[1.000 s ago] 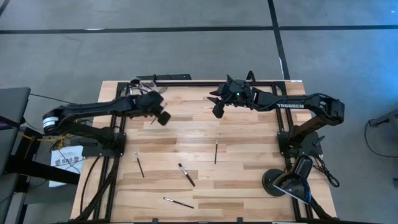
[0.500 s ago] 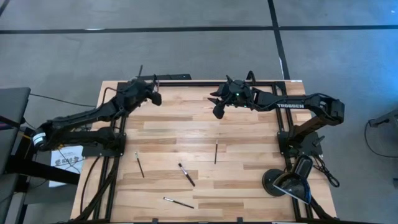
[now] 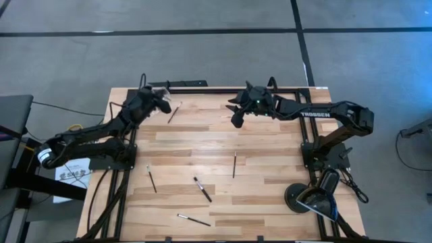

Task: Put items in baskets/containers
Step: Put the eyeshadow brush into the transparent bin

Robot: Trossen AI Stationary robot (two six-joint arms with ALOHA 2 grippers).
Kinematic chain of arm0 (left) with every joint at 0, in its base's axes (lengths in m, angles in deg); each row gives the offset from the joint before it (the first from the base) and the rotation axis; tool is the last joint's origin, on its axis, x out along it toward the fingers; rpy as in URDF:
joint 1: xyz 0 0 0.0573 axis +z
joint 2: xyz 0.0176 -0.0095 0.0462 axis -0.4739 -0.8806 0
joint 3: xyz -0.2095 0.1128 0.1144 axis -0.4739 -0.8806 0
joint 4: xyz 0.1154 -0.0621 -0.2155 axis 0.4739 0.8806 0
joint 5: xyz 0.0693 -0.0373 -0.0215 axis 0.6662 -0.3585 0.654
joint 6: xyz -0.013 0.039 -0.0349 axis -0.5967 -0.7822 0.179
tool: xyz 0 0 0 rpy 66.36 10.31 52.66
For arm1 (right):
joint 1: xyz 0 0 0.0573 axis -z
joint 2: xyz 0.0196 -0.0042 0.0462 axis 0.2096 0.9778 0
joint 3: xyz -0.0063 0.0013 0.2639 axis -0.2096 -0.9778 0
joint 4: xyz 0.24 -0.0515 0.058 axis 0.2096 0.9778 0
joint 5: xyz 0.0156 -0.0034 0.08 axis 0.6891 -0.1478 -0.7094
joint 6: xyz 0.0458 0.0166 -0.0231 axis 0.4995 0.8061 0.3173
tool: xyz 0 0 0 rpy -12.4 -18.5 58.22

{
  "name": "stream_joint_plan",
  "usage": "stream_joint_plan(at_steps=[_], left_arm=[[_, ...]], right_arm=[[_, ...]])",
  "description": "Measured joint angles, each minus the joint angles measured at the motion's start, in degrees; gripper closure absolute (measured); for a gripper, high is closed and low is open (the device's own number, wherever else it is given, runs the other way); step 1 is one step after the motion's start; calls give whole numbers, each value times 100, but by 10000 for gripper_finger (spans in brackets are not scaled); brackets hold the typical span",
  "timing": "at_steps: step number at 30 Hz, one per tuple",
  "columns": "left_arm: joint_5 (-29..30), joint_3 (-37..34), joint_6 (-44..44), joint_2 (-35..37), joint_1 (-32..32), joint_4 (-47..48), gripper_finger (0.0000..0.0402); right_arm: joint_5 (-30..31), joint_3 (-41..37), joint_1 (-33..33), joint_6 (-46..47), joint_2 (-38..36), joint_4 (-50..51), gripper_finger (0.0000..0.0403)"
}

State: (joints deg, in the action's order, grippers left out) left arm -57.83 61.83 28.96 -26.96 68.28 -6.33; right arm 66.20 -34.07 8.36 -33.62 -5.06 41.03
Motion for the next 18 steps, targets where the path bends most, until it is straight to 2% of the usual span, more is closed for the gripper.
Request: stream_joint_plan(at_steps=[3,6,9,12,14,18], left_arm=[[-230,8,-39,-1,-67,321,396],[-350,323,-52,-152,-113,1404,396],[-305,827,-192,-630,-187,2588,396],[-282,1356,-214,-1272,-294,3299,389],[-137,1713,-271,-1740,-402,3650,379],[603,2387,-456,-2606,-673,4421,355]], right_arm=[[0,0,62,-3,2,-110,295],[-1,0,71,-4,13,-209,295],[-1,0,69,-9,13,-284,295],[-4,0,69,-9,13,-323,295],[-4,0,69,-9,13,-327,295],[-7,0,69,-9,13,-259,295]])
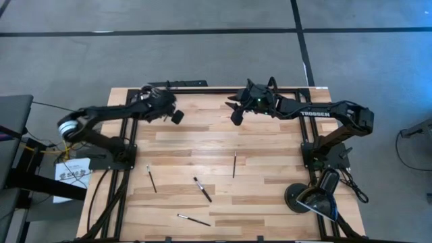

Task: Put items in baskets/containers
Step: Put the eyeshadow brush into the transparent bin

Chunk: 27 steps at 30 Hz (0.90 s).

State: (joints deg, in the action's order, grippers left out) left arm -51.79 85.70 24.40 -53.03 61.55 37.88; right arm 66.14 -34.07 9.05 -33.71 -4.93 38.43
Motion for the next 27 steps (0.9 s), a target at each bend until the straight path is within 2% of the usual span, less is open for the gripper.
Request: stream_joint_plan(at_steps=[3,6,11,16,22,27], left_arm=[[568,477,-8,-567,-155,761,335],[679,793,191,-956,-189,1293,316],[157,918,330,-1186,-52,1400,293],[50,918,515,-1225,298,1738,274],[-689,918,725,-1225,478,1796,260],[-720,916,723,-1225,452,1793,263]], right_arm=[[-4,0,-11,0,0,84,295],[-11,0,-11,-2,0,140,295],[-12,0,-11,-7,2,214,295],[-13,0,-11,-5,2,214,295],[-13,0,-11,-4,2,196,295],[-13,0,-11,-4,2,195,295]])
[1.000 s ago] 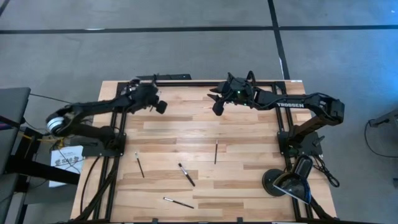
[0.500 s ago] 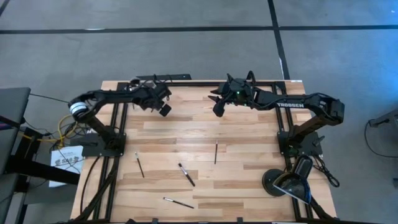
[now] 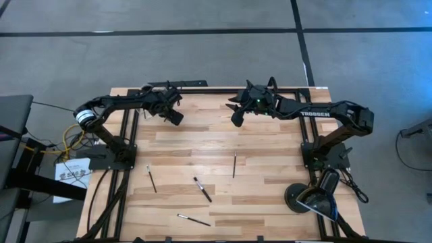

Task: Put items in baskets/containers
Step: Put the eyeshadow brush into the transparent bin

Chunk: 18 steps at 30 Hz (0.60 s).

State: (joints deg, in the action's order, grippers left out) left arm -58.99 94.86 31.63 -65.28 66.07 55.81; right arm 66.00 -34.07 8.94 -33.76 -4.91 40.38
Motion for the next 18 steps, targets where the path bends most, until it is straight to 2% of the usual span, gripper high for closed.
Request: stream_joint_plan(at_steps=[9,18], left_arm=[[18,-377,6,2,26,-223,274],[-386,-723,-5,35,85,-760,293]], right_arm=[[-2,0,-2,2,2,19,295],[-2,0,-2,4,2,-26,295]])
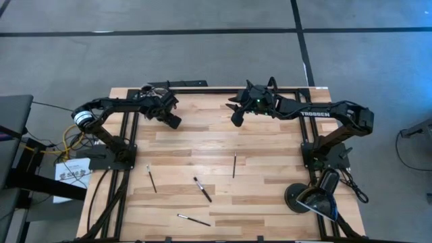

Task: Put items in baskets/containers
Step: Put the eyeshadow brush into the transparent bin

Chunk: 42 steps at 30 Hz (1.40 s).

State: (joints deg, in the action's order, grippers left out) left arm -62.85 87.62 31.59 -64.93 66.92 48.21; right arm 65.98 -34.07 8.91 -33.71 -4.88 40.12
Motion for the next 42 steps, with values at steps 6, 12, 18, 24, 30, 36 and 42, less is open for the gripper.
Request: stream_joint_plan(at_steps=[6,12,18,24,30,36,42], left_arm=[[-160,4,-135,-11,79,-53,326],[-262,2,-147,-15,10,-66,387],[-373,0,-59,-22,-288,-99,384],[-1258,0,375,-22,-1117,-125,390],[-1337,-2,832,-26,-1983,-123,380],[-1310,-20,964,110,-2198,-203,379],[-1275,-28,900,712,-2100,-201,378]], right_arm=[[0,0,0,0,0,0,295],[1,0,0,0,0,2,295],[0,0,0,-3,0,3,295],[2,0,0,-4,0,4,295],[2,0,0,-2,0,17,295],[-34,0,-4,-2,0,15,295],[-140,0,-11,0,0,11,295]])
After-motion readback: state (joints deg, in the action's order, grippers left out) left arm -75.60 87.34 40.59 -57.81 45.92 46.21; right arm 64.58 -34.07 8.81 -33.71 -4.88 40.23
